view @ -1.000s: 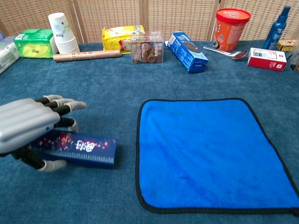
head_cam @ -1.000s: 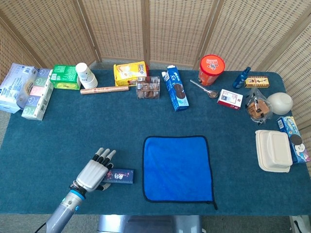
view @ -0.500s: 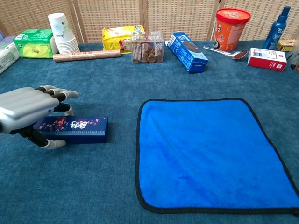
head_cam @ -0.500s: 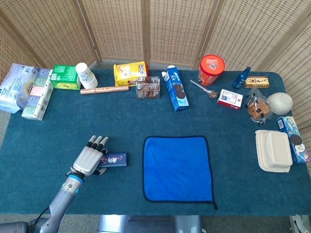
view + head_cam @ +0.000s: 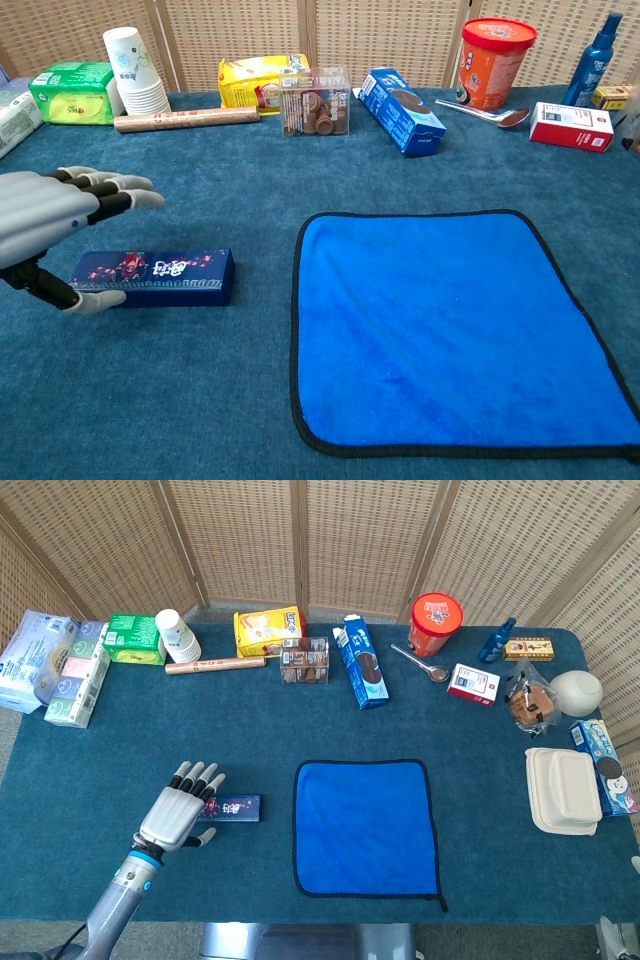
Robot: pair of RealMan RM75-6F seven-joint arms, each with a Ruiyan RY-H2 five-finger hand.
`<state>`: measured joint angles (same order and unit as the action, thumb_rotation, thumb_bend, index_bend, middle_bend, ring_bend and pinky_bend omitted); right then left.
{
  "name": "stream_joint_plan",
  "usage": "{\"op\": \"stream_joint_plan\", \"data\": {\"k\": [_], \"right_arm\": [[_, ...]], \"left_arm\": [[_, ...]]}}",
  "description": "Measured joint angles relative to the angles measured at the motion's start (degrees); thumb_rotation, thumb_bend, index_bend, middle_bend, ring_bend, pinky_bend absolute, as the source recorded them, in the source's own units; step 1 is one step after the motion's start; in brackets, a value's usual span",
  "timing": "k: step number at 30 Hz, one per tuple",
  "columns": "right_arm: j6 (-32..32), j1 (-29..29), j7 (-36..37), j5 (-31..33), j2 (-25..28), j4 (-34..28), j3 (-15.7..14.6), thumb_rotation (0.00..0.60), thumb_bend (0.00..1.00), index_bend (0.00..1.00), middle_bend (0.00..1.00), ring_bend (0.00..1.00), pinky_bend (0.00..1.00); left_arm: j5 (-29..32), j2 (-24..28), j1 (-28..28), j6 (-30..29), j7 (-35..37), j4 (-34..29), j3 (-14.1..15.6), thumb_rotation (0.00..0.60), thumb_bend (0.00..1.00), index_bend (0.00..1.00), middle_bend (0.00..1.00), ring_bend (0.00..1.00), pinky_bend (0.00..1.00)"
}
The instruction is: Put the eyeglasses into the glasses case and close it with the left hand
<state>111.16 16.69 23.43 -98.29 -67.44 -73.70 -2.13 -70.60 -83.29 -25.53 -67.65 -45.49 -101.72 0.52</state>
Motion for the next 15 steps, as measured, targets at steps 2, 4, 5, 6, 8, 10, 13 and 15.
{"op": "stream_joint_plan", "data": {"k": [2, 4, 5, 6, 8, 10, 13, 15], "right_arm": [[-0.3, -0.2, -0.2, -0.1, 0.1, -0.3, 0.0, 0.478, 0.34, 0.13, 0.15, 0.0, 0.12], [-0.5, -0.4, -0.4, -0.2, 0.2, -0.6, 0.0, 0.479, 0.34, 0.12, 0.15, 0.0, 0.12], [-0.6, -0.6, -0.5, -0.3, 0.2, -0.8, 0.0, 0.48, 0.34, 0.12, 0.15, 0.0, 0.12], [-0.7, -0.8, -0.6, -0.4, 0.3, -1.0, 0.0, 0.48, 0.34, 0.12, 0.15, 0.0, 0.12], [-1.1, -1.2, -1.0, -0.5, 0.5, -1.6, 0.1, 0.48, 0.34, 0.12, 0.15, 0.0, 0.12], [-1.3, -1.5, -1.2, -0.6, 0.7, -2.0, 0.1, 0.48, 0.34, 0.12, 0.15, 0.0, 0.12], [-1.7, -1.9, -1.6, -0.8, 0.8, -2.7, 0.2, 0.477, 0.34, 0.12, 0.15, 0.0, 0.12], [-1.9, -2.1, -1.9, -0.9, 0.9, -3.1, 0.2, 0.481, 0.34, 0.12, 0.15, 0.0, 0.12]], "left_arm": [[-1.6, 0.9, 0.7, -1.3, 1.0, -1.0, 0.7, 0.385, 0.24, 0.0, 0.0, 0.0, 0.0], [-2.9, 1.8, 1.5, -2.4, 1.8, -2.0, 1.4, 0.385, 0.24, 0.0, 0.0, 0.0, 0.0], [-3.6, 2.5, 2.0, -3.2, 2.2, -2.7, 2.0, 0.384, 0.24, 0.0, 0.0, 0.0, 0.0], [-4.2, 3.1, 2.5, -3.7, 2.4, -3.3, 2.5, 0.385, 0.24, 0.0, 0.0, 0.0, 0.0], [-5.2, 4.1, 3.3, -4.5, 2.7, -4.1, 3.6, 0.383, 0.24, 0.0, 0.0, 0.0, 0.0], [-5.5, 4.6, 4.0, -4.7, 2.8, -4.5, 4.4, 0.382, 0.24, 0.0, 0.0, 0.0, 0.0], [-4.5, 4.5, 3.9, -3.9, 2.6, -4.0, 4.2, 0.381, 0.24, 0.0, 0.0, 0.0, 0.0], [-3.2, 4.0, 3.6, -3.0, 2.4, -3.3, 3.7, 0.384, 0.24, 0.0, 0.0, 0.0, 0.0]]}}
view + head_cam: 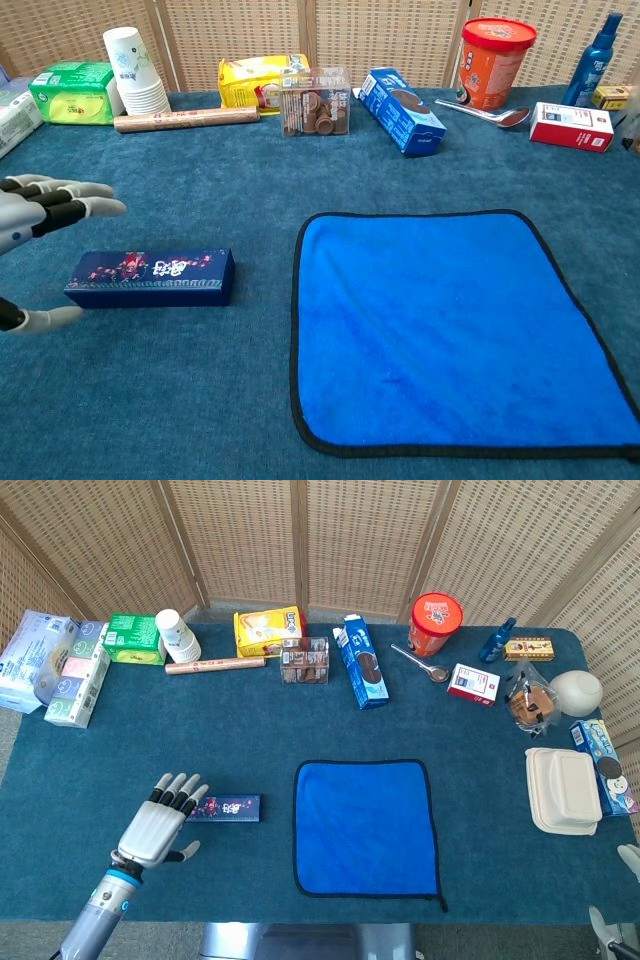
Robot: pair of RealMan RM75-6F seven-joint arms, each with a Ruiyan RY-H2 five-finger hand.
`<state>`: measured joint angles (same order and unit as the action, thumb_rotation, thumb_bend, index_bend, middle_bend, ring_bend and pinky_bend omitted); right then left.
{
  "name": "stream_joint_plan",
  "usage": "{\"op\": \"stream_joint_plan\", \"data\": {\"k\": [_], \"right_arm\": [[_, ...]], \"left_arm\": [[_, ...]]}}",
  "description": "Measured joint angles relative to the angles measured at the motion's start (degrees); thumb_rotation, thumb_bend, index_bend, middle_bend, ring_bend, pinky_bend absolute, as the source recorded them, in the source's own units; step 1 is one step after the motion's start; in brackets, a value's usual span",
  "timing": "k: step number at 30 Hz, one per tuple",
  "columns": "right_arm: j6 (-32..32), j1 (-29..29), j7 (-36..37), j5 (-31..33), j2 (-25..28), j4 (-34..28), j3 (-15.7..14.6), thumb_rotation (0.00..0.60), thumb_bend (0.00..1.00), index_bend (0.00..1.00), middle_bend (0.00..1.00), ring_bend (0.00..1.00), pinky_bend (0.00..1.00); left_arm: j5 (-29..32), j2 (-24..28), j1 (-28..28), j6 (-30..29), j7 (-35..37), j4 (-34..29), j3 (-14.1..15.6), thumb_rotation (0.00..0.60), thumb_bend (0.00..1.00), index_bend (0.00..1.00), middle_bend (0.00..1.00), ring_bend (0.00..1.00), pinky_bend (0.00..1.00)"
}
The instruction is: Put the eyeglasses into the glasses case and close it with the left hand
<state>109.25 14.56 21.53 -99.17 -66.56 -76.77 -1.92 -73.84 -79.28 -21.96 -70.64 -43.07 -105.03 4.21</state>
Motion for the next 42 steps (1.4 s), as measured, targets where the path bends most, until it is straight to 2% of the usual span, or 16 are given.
{"op": "stream_joint_plan", "data": {"k": [12, 15, 19, 21, 28, 31, 33, 35, 38, 42], "right_arm": [[-0.4, -0.1, -0.5, 0.8, 0.3, -1.2, 0.0, 0.481, 0.34, 0.12, 0.15, 0.0, 0.13], [-0.2, 0.1, -0.2, 1.2, 0.4, -1.1, 0.0, 0.48, 0.34, 0.12, 0.15, 0.0, 0.13], [0.1, 0.4, 0.1, 1.4, 0.4, -0.9, 0.0, 0.481, 0.34, 0.12, 0.15, 0.0, 0.13], [0.2, 0.5, 0.5, 1.5, 0.4, -0.8, 0.0, 0.478, 0.34, 0.12, 0.15, 0.0, 0.13], [0.6, 0.7, 0.9, 1.8, 0.3, -0.3, 0.1, 0.48, 0.34, 0.12, 0.15, 0.0, 0.13], [0.7, 0.7, 1.0, 1.7, 0.2, -0.3, 0.1, 0.478, 0.34, 0.12, 0.15, 0.0, 0.13], [0.8, 0.7, 0.9, 1.6, 0.2, -0.4, 0.1, 0.479, 0.34, 0.12, 0.15, 0.0, 0.13], [0.8, 0.7, 0.8, 1.6, 0.3, -0.5, 0.2, 0.483, 0.34, 0.12, 0.15, 0.0, 0.13], [0.8, 0.6, 0.8, 1.5, 0.3, -0.7, 0.2, 0.48, 0.34, 0.12, 0.15, 0.0, 0.13], [0.8, 0.6, 0.6, 1.6, 0.5, -0.9, 0.2, 0.48, 0.34, 0.12, 0.15, 0.0, 0.13]], "left_arm": [[9.4, -5.9, -5.9, 7.5, -2.6, 6.5, -5.6, 0.384, 0.24, 0.01, 0.0, 0.0, 0.0], [10.9, -7.1, -7.2, 8.7, -3.1, 7.3, -6.3, 0.385, 0.24, 0.1, 0.0, 0.0, 0.0], [12.1, -8.7, -8.7, 9.7, -3.4, 8.4, -6.7, 0.384, 0.24, 0.29, 0.0, 0.0, 0.0], [12.6, -9.3, -9.2, 10.0, -3.9, 8.7, -6.7, 0.384, 0.24, 0.34, 0.0, 0.0, 0.0], [13.3, -10.0, -10.0, 9.9, -3.5, 9.3, -6.4, 0.39, 0.24, 0.42, 0.0, 0.0, 0.0], [12.6, -10.0, -10.1, 9.5, -2.6, 9.3, -6.1, 0.391, 0.24, 0.39, 0.0, 0.0, 0.0], [12.1, -9.7, -10.2, 9.3, -2.1, 9.3, -5.8, 0.388, 0.24, 0.32, 0.0, 0.0, 0.0], [11.9, -9.5, -10.2, 9.1, -1.9, 9.2, -5.7, 0.387, 0.24, 0.17, 0.0, 0.0, 0.0], [11.5, -9.3, -10.3, 8.9, -1.2, 9.1, -5.6, 0.389, 0.24, 0.03, 0.0, 0.0, 0.0], [10.9, -8.8, -10.3, 8.2, -0.4, 8.9, -5.4, 0.379, 0.24, 0.0, 0.0, 0.0, 0.0]]}}
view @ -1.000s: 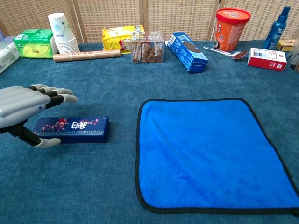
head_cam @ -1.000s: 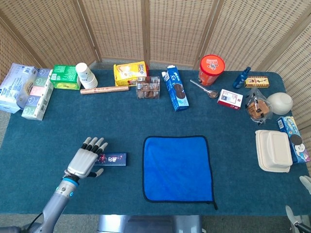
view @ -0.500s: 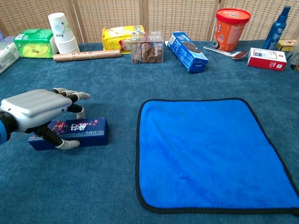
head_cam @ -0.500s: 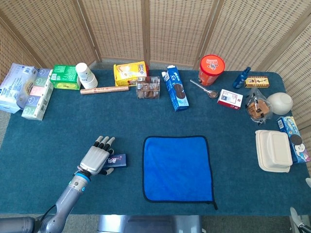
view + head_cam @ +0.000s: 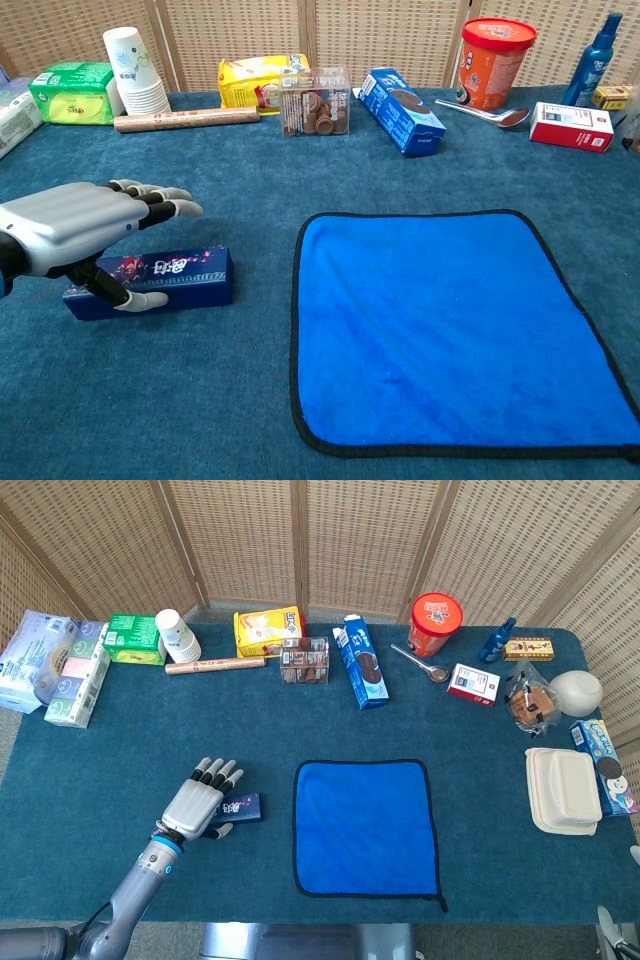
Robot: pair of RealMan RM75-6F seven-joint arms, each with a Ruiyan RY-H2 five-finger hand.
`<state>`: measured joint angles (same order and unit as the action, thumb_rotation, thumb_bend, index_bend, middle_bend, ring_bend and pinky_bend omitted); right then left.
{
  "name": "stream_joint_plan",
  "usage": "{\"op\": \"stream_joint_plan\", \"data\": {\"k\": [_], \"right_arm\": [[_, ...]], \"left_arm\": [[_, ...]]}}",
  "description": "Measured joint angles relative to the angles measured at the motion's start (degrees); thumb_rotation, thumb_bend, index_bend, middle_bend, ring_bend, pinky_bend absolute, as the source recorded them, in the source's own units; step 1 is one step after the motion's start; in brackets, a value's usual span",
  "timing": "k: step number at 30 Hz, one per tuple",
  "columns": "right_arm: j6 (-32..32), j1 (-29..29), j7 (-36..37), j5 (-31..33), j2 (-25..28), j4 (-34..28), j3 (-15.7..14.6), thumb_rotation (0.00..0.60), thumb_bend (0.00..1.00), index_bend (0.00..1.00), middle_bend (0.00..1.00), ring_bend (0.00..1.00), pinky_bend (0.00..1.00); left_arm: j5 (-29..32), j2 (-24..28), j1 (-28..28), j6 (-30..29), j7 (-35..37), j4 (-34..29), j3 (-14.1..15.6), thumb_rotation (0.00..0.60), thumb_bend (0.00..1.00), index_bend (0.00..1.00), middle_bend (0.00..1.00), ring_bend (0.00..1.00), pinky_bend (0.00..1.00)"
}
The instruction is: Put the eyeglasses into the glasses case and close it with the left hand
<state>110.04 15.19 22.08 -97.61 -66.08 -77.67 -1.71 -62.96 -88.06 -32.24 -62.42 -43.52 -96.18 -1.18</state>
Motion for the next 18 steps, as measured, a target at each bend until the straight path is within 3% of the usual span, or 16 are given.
{"op": "stream_joint_plan", "data": {"k": [7, 18], "right_arm": [[-1.1, -0.3, -0.7, 0.3, 0.0, -0.3, 0.0, 0.479, 0.34, 0.12, 0.15, 0.0, 0.13], [-3.6, -1.9, -4.5, 0.1, 0.1, -1.5, 0.2, 0.482, 0.34, 0.12, 0.15, 0.0, 0.13]], "left_arm": [[-2.8, 1.5, 1.6, -3.1, 2.8, -1.3, 0.9, 0.391, 0.24, 0.0, 0.0, 0.0, 0.0], [-14.0, 8.8, 10.3, -14.7, 11.1, -6.3, 6.5, 0.394, 0.24, 0.0, 0.0, 0.0, 0.0]]}}
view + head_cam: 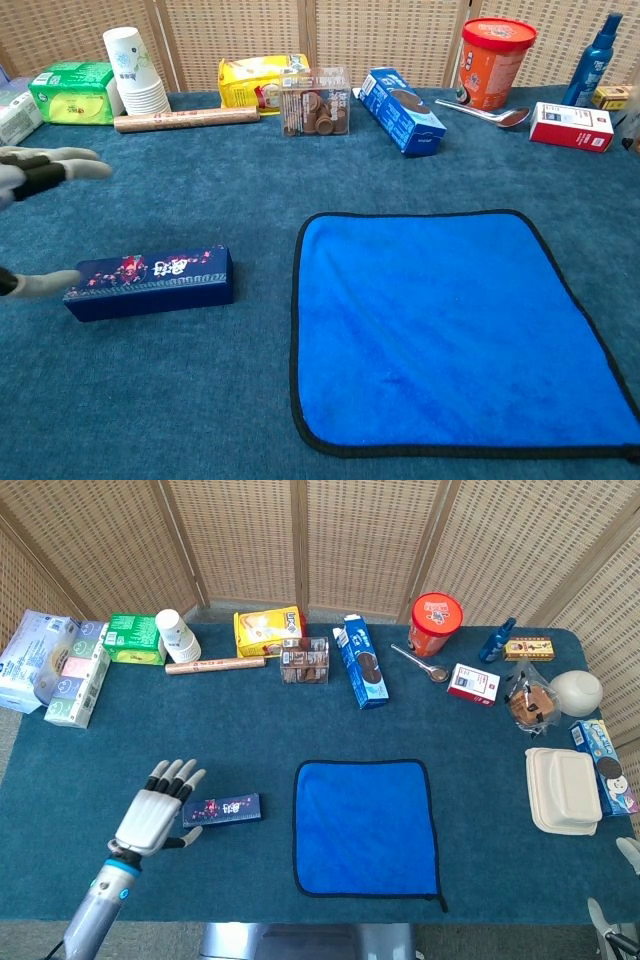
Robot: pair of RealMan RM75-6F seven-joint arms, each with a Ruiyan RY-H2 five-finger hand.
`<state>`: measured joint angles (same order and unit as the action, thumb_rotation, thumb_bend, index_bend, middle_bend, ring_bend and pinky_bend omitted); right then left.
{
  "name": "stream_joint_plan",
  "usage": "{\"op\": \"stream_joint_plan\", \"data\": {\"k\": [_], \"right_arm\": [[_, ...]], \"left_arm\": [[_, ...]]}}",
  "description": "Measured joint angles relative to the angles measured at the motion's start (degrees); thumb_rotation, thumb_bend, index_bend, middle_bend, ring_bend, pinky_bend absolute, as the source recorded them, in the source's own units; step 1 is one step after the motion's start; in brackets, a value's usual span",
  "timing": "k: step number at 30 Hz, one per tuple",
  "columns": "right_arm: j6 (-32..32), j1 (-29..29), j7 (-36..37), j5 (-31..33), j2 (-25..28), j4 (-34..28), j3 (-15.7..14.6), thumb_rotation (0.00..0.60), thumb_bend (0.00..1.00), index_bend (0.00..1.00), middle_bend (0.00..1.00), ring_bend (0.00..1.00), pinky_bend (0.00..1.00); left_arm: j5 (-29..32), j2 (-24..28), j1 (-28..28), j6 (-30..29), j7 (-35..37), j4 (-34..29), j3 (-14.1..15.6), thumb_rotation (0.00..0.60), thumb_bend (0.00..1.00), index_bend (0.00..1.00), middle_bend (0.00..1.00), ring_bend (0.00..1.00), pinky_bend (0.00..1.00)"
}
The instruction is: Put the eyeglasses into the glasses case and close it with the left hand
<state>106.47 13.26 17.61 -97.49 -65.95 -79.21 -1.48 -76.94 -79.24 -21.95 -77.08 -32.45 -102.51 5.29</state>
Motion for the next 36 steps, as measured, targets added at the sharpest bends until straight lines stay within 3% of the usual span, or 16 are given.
{"op": "stream_joint_plan", "data": {"k": [17, 28, 36], "right_arm": [[-9.7, -6.0, -11.2, 1.1, 0.1, -4.3, 1.6, 0.48, 0.34, 0.13, 0.14, 0.0, 0.12], [-14.4, -9.8, -17.7, 2.3, -0.2, -8.2, 2.9, 0.481, 0.35, 0.13, 0.14, 0.0, 0.12], [-15.0, -11.1, -18.8, 3.0, -1.0, -8.6, 3.6, 0.492, 0.35, 0.13, 0.14, 0.0, 0.12]], "left_arm": [[-11.0, 5.6, 14.1, -13.9, 12.3, 0.8, 6.8, 0.391, 0.24, 0.0, 0.0, 0.0, 0.0], [-11.8, 6.2, 19.6, -16.3, 16.5, 3.7, 7.3, 0.395, 0.24, 0.0, 0.0, 0.0, 0.0], [-12.9, 6.8, 21.7, -17.9, 18.6, 4.6, 5.9, 0.395, 0.24, 0.0, 0.0, 0.0, 0.0]]}}
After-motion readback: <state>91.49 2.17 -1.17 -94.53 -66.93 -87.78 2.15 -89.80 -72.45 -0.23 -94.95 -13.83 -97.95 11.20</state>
